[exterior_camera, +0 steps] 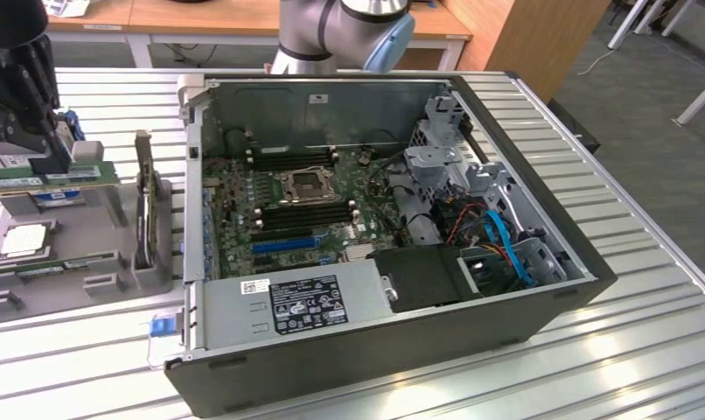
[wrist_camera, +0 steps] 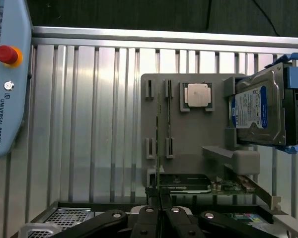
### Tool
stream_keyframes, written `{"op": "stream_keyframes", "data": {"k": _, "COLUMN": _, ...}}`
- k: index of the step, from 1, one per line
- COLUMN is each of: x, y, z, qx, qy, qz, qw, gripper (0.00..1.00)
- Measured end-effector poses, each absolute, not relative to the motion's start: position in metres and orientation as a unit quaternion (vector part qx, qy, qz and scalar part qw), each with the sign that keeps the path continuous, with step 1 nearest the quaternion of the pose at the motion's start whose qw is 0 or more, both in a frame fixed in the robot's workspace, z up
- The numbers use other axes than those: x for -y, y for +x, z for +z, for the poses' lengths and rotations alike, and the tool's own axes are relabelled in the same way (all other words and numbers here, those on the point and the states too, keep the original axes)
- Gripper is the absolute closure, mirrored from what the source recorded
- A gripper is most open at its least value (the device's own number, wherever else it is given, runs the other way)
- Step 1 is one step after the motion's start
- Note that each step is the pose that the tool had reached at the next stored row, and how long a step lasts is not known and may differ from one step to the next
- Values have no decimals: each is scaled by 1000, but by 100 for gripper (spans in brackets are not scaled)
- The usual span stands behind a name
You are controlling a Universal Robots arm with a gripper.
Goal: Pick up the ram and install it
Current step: 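Pick up the ram and move it above insertion slot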
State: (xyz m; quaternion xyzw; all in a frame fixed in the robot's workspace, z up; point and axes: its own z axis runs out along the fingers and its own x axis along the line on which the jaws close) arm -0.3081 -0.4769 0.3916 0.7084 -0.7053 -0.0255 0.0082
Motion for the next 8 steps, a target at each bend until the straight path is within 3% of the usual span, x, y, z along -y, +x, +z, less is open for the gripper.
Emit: {"op": "stream_keyframes", "data": {"k": 8, "x": 477, "y": -291, "z": 392, "qx": 705, "qy": 708, "qz": -26, "qw": 9, "gripper": 88}}
